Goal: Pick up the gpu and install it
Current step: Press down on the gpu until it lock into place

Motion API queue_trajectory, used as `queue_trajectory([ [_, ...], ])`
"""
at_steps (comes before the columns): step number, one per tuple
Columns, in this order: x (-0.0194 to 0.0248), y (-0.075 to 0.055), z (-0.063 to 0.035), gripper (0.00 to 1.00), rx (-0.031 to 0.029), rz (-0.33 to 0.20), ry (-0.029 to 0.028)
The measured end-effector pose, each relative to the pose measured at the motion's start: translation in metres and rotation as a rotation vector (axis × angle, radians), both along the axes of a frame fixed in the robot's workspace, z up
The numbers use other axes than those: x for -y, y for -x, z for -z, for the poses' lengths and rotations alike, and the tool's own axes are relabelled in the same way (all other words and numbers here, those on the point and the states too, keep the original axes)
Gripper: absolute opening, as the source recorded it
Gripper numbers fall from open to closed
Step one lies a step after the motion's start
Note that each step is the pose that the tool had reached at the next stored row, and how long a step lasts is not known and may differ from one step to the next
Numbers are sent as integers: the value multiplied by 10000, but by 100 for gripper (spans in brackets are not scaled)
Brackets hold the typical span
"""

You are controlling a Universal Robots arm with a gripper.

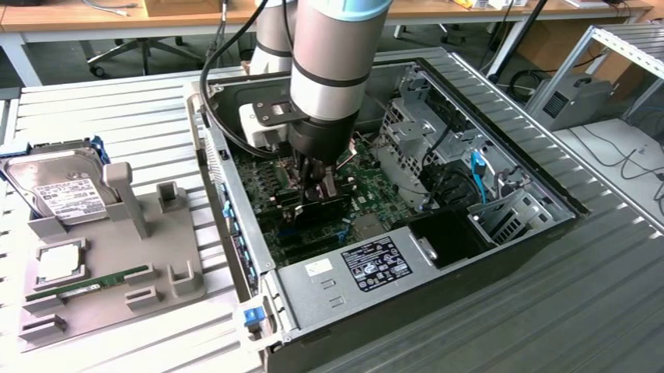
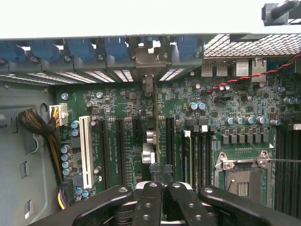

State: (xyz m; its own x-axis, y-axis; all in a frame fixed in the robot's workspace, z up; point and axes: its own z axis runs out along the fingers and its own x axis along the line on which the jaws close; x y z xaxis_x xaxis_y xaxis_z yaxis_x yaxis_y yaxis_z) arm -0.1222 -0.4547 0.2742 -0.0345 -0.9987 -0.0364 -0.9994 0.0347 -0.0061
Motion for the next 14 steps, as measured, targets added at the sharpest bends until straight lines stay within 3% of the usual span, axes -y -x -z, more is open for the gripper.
queue_trajectory([
  [14, 0, 22, 15, 11, 0, -1, 0],
])
